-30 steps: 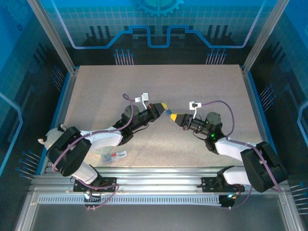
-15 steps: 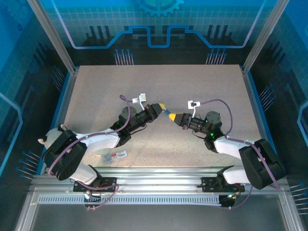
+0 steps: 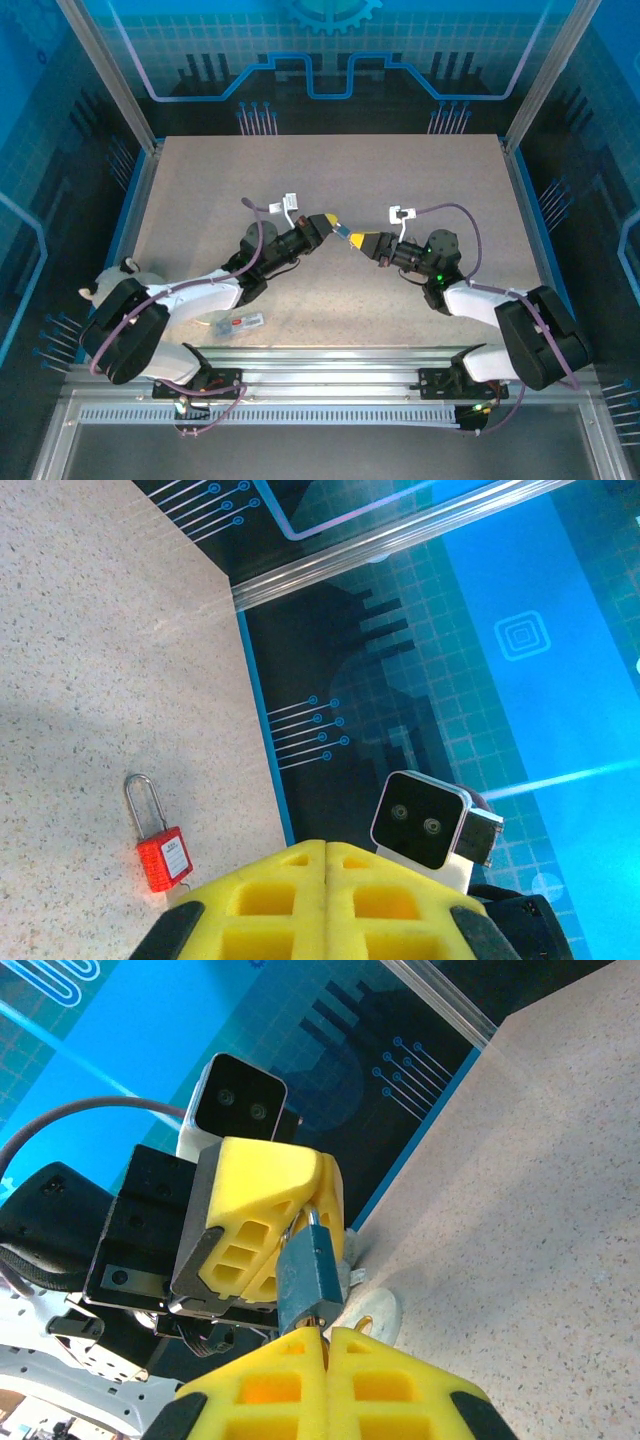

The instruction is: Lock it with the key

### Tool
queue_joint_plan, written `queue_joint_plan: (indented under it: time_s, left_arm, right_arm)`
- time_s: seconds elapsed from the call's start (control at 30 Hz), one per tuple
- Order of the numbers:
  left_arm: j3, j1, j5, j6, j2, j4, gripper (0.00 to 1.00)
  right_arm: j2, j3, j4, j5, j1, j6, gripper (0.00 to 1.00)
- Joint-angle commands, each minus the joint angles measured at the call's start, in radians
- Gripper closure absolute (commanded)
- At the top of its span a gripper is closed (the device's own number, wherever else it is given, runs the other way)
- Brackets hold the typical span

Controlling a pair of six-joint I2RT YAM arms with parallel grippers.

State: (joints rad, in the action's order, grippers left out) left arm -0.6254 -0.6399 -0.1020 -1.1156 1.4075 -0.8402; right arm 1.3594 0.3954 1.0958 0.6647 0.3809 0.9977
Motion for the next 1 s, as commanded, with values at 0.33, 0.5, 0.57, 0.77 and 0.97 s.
queue_joint_plan:
  time_s: [0.33,0.5,0.57,0.77,0.97]
  left_arm:
    - [0.010,0.070,0.106,0.038,-0.055,-0.035,1.00]
    - [0.012,0.080,0.103,0.056,-0.068,-0.007,1.00]
    - [0.010,0.086,0.103,0.077,-0.083,0.035,1.00]
    - [-0.021,0.093,0.089,0.190,-0.129,0.266,1.00]
    - [-0.045,0.115,0.076,0.278,-0.140,0.501,1.00]
  right_arm:
    - [0.063,0.005,0.088,0.038,-0.001,0.045,1.00]
    - [0.044,0.002,0.060,0.029,-0.011,0.037,1.00]
    - [0.027,-0.003,0.037,0.022,-0.018,0.026,1.00]
    - [-0.054,-0.006,-0.102,-0.030,-0.022,-0.049,1.00]
    - [-0.161,-0.005,-0.277,-0.107,-0.020,-0.149,1.00]
